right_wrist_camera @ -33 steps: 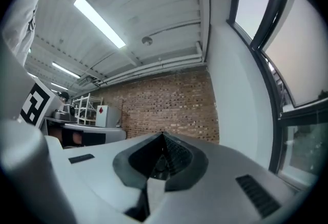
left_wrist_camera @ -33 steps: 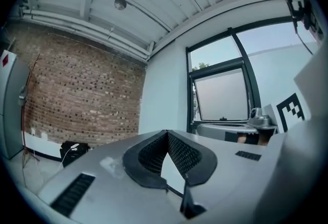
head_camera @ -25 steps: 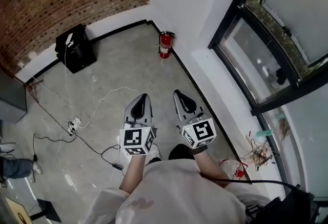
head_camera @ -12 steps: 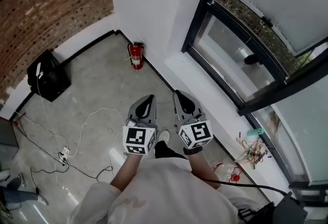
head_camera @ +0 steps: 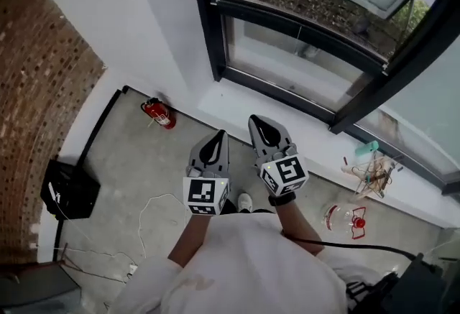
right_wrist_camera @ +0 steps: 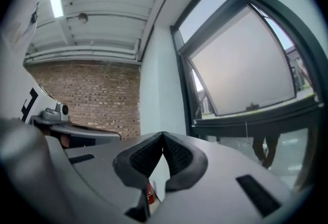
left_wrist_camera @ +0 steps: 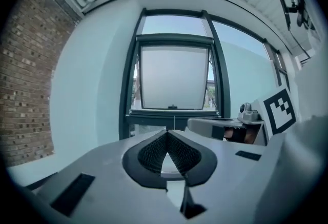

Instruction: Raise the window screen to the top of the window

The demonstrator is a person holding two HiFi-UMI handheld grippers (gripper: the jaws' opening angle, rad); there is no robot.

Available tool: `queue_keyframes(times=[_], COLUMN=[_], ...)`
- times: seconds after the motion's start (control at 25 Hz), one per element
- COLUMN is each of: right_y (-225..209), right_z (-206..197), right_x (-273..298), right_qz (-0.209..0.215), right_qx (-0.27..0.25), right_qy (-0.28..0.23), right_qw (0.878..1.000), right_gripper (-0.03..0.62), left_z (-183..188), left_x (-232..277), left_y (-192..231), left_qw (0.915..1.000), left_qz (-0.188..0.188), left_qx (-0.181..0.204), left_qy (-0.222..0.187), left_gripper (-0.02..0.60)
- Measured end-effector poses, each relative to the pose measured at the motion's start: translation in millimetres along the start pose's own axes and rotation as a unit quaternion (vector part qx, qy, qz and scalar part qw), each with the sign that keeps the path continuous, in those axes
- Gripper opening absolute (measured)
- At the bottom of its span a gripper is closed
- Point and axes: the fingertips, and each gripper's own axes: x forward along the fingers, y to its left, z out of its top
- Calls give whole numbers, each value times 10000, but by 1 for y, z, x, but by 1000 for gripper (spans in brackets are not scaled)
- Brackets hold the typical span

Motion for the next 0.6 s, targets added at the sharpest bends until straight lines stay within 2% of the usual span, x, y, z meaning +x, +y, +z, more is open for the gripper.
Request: queue_keyframes(times=[0.08, 0.28, 0.4, 0.52, 0.6], right_y=[-33, -112, -164, -202, -220], right_z=[-16, -37, -40, -20, -4], right_x=[1, 13, 32, 60, 82], right_qz=[-301, -1172, -1640, -1817, -1931], right_qx=[255, 388, 506, 623, 460], right_qy=[198, 433, 359, -51, -208], right_qw=[9990, 9914, 9845, 9814, 9799], right_gripper=[2, 2, 2, 3, 3], left_z=[-8, -16, -10, 17, 37], left_x=[30, 121, 183, 228, 257], left_y=[-7, -11, -20, -23, -14], left_qw=[9995, 9939, 9854, 9731, 9658], left_qz=[-275, -1055, -1678, -2263, -2507], left_qx=[9, -50, 41, 392, 659], left_qy=[153, 327, 290, 157, -7], left_gripper=[0, 0, 0, 0, 0])
